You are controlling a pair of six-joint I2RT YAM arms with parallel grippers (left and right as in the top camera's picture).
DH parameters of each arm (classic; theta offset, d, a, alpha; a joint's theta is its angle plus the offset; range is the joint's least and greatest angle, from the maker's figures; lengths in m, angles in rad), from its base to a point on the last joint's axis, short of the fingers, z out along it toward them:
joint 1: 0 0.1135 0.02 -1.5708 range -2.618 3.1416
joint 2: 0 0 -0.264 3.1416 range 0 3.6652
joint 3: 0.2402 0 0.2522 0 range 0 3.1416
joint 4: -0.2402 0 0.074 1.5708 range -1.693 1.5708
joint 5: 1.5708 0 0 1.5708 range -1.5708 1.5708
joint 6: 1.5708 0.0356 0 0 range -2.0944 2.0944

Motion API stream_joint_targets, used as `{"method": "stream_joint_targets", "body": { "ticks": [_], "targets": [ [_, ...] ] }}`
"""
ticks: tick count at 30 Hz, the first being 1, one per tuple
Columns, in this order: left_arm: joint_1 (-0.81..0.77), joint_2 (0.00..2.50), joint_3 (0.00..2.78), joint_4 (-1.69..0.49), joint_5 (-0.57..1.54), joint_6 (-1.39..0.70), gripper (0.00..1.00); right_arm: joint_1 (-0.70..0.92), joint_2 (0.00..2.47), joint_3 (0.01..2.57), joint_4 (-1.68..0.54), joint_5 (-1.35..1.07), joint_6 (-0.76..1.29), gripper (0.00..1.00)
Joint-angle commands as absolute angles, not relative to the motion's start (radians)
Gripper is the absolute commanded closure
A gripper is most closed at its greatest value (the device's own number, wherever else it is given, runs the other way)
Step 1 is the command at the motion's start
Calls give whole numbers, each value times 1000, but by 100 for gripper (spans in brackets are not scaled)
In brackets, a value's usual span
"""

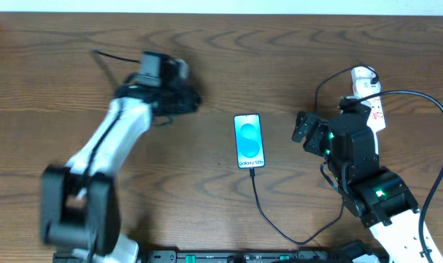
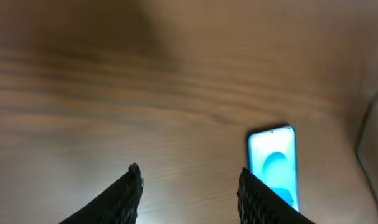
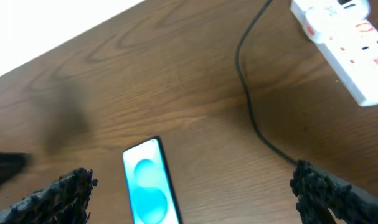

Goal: Plug charger to phone and switch on socket
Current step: 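Release the phone and retract the left gripper toward rest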

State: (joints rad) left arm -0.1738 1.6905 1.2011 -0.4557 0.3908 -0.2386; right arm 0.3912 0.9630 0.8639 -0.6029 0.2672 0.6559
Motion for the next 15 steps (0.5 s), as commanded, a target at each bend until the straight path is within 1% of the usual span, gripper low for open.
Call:
{"method": "stream_joint_targets", "body": {
  "ticks": [1, 2, 3, 4, 5, 6, 7, 8, 9, 10, 12, 15],
  "targets": [
    [-117, 1494, 1203, -521, 133, -190, 45, 385, 993, 875, -618, 390, 665, 21],
    [-91, 1375, 1203, -577, 15, -186, 42, 385, 1037, 875, -631, 449, 665, 45],
    [-82, 1317, 1203, -604, -30, -184, 41, 385, 1063, 875, -636, 475, 665, 56],
    [-76, 1269, 1203, -632, -67, -184, 41, 384, 1083, 875, -637, 487, 665, 58],
    [-73, 1223, 1203, -657, -98, -183, 41, 379, 1106, 875, -635, 485, 668, 62],
    [-73, 1137, 1203, -709, -154, -184, 37, 368, 1143, 875, -636, 478, 688, 71],
    [-73, 1094, 1203, -736, -178, -184, 33, 358, 1160, 875, -636, 479, 694, 77],
    [-73, 1021, 1203, -782, -204, -184, 25, 321, 1194, 875, -628, 481, 702, 93],
    [-73, 976, 1203, -810, -217, -184, 13, 297, 1206, 875, -621, 480, 702, 99],
    [-73, 938, 1203, -830, -224, -184, 9, 260, 1219, 877, -614, 480, 702, 99],
    [-73, 860, 1203, -873, -222, -184, 9, 172, 1235, 889, -610, 472, 702, 99],
    [-73, 754, 1203, -939, -222, -184, 9, -49, 1238, 944, -604, 329, 702, 99]
  ]
}}
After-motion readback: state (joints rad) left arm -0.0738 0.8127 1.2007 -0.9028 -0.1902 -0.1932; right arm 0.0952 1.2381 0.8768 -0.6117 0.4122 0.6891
